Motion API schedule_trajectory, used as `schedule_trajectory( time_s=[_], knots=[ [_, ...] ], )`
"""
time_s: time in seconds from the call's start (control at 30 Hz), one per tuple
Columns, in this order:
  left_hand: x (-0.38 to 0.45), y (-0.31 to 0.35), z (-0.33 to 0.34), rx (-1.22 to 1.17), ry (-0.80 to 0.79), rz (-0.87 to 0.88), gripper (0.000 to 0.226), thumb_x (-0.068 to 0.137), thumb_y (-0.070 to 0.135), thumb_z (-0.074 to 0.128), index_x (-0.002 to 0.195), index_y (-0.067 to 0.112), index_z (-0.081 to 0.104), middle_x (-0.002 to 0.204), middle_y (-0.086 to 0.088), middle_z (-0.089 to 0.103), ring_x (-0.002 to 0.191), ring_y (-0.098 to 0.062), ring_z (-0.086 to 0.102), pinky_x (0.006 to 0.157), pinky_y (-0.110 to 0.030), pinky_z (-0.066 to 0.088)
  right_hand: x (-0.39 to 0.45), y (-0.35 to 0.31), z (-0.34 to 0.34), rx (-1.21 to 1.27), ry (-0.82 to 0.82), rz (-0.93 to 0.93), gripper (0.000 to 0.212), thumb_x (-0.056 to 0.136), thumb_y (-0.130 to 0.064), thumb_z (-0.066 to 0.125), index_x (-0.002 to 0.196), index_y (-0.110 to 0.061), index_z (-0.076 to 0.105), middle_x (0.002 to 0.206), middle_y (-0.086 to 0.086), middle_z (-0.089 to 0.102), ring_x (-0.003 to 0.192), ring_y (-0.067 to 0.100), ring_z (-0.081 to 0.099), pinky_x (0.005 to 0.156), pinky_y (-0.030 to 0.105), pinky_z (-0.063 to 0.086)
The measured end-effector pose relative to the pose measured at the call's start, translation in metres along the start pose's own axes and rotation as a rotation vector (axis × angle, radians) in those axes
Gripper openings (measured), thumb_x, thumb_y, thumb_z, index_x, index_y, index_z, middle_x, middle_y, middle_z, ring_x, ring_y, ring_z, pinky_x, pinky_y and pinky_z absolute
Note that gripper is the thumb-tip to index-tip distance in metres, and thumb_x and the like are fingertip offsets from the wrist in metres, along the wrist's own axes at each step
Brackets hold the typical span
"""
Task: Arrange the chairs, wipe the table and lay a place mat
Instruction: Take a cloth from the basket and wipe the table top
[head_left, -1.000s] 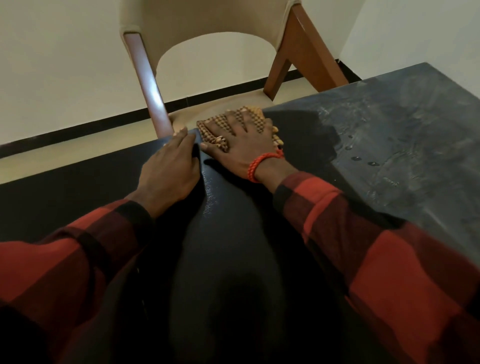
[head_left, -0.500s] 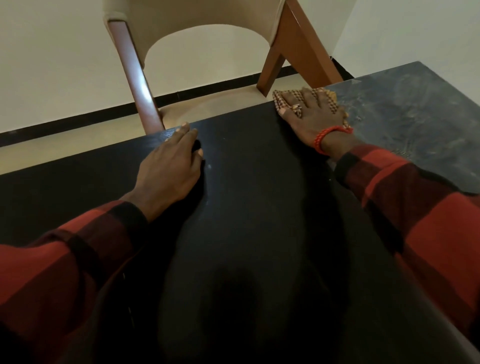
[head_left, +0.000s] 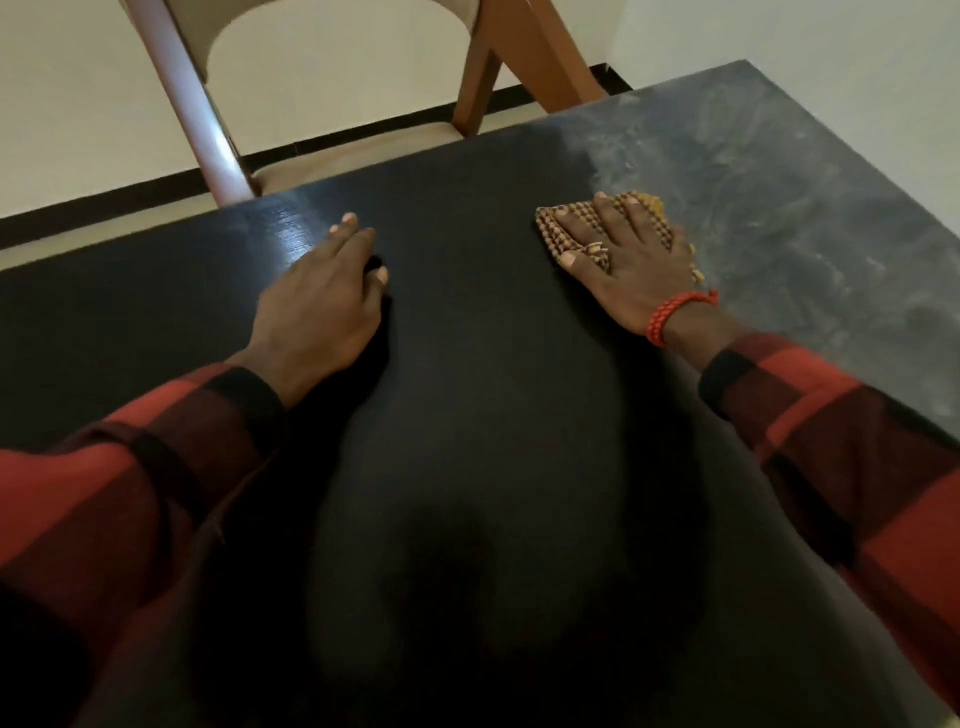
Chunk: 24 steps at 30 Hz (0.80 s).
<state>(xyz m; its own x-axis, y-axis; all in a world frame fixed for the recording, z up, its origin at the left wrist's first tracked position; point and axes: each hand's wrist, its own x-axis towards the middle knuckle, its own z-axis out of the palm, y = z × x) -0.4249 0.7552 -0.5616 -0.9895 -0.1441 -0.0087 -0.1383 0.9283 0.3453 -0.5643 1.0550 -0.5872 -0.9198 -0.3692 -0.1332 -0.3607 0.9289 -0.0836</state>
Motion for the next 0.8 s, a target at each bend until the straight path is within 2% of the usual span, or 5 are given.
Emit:
schedule_trajectory(
  time_s=[0.13, 0.33, 0.57, 0.7, 0.8],
  knots=[
    [-0.029, 0.034, 0.008, 0.002, -0.016, 0.046, 0.049, 0.107, 0.032, 0.039, 0.153, 0.013, 0.036, 0.165, -0.009, 0.026, 0.148, -0.028, 0.033, 0.116, -0.046, 0.031, -0.051, -0.010, 0.008, -0.002, 0.015, 0.025, 0.058, 0.097, -0.071, 0.015, 0.152, -0.060, 0.003, 0.170, -0.010, -0.001, 0.157, 0.021, -0.004, 0.119, 0.066, 0.003],
    [-0.081, 0.086, 0.020, 0.020, -0.065, 0.074, 0.050, 0.107, 0.031, 0.040, 0.154, 0.014, 0.036, 0.166, -0.007, 0.025, 0.150, -0.026, 0.031, 0.117, -0.044, 0.029, -0.167, -0.007, 0.025, -0.056, 0.019, -0.165, 0.062, 0.094, -0.074, 0.012, 0.153, -0.060, 0.001, 0.170, -0.010, 0.001, 0.157, 0.024, -0.004, 0.118, 0.068, 0.002],
    [-0.143, 0.134, 0.018, 0.013, -0.091, 0.115, 0.053, 0.107, 0.032, 0.041, 0.156, 0.013, 0.033, 0.167, -0.006, 0.023, 0.153, -0.021, 0.024, 0.120, -0.039, 0.024, -0.266, 0.076, 0.029, 0.018, 0.025, 0.127, 0.066, 0.093, -0.078, 0.022, 0.153, -0.060, 0.002, 0.170, -0.010, 0.001, 0.157, 0.024, -0.004, 0.118, 0.068, 0.005],
    [-0.178, 0.162, 0.029, -0.014, -0.140, 0.159, 0.053, 0.106, 0.031, 0.041, 0.155, 0.010, 0.034, 0.166, -0.010, 0.025, 0.153, -0.024, 0.025, 0.123, -0.041, 0.022, -0.326, 0.055, 0.032, 0.033, 0.002, 0.089, 0.073, 0.091, -0.081, 0.026, 0.155, -0.056, 0.003, 0.171, -0.008, -0.002, 0.156, 0.026, -0.007, 0.118, 0.068, -0.002],
    [-0.202, 0.180, 0.039, -0.008, -0.182, 0.185, 0.053, 0.106, 0.031, 0.041, 0.154, 0.010, 0.034, 0.165, -0.012, 0.026, 0.152, -0.025, 0.026, 0.124, -0.041, 0.023, -0.371, 0.022, 0.043, 0.050, 0.014, 0.001, 0.067, 0.094, -0.076, 0.025, 0.156, -0.055, 0.007, 0.171, -0.005, 0.002, 0.157, 0.029, -0.004, 0.116, 0.072, 0.003]
  ],
)
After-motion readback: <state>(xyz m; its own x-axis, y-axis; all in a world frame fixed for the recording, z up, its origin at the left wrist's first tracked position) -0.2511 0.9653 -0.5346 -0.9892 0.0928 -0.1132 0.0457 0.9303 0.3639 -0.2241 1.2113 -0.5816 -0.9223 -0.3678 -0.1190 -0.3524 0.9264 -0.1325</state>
